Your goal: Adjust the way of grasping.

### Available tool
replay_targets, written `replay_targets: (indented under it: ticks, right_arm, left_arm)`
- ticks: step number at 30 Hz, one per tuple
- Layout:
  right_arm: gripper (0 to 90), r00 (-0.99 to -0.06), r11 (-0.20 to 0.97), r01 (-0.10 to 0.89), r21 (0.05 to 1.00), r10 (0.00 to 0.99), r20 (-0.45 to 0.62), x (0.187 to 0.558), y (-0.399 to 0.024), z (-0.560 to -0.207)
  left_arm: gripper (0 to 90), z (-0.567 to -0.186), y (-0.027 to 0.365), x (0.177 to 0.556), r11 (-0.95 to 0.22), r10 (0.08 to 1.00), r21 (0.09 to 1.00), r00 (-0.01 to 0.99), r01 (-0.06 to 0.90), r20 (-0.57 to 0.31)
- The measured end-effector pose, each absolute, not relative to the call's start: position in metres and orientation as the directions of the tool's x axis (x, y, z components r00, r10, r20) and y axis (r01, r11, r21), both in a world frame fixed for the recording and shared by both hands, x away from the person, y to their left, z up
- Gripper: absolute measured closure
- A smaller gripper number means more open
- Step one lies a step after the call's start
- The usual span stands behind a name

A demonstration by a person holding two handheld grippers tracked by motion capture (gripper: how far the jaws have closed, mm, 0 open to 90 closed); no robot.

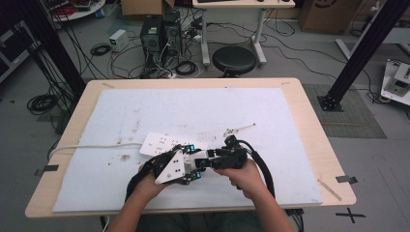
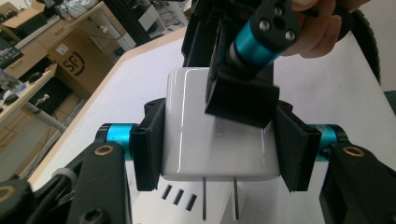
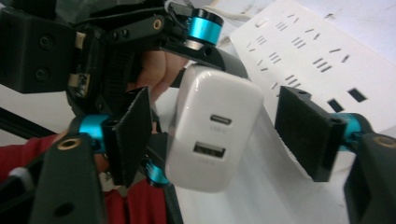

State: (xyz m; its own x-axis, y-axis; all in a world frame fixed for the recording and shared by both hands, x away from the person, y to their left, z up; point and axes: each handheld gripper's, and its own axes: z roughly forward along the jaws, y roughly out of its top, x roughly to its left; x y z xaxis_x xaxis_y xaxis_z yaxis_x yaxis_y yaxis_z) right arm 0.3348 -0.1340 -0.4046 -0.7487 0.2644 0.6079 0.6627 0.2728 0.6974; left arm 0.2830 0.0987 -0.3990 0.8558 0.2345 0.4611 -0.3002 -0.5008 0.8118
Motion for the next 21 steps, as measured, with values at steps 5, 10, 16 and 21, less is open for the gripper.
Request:
replay_targets:
  ticks: [5, 10, 16, 21]
  right_arm:
    - [45.1, -0.755, 0.273, 0.656, 0.704, 0.254, 0.605, 0.3349, -0.1333, -0.405]
    - [53.0, -0.759, 0.279, 0.651, 0.706, 0.237, 0.607, 0.3342, -0.1326, -0.4048]
    - [56.6, -0.742, 0.279, 0.671, 0.687, 0.232, 0.63, 0.3352, -0.133, -0.4053]
    - [62.2, -0.74, 0.273, 0.673, 0.688, 0.229, 0.633, 0.3337, -0.1333, -0.4039]
  left_arm:
    - [42.5, -0.3984, 0.098, 0.2827, -0.494, 0.236, 0.815, 0.856, -0.302, 0.46]
    - [42.5, -0.3976, 0.0974, 0.2828, -0.493, 0.237, 0.815, 0.854, -0.305, 0.463]
    - [42.4, -0.397, 0.0961, 0.2825, -0.504, 0.227, 0.804, 0.85, -0.316, 0.476]
    - [40.7, -0.3955, 0.0948, 0.2854, -0.522, 0.217, 0.802, 0.864, -0.29, 0.454]
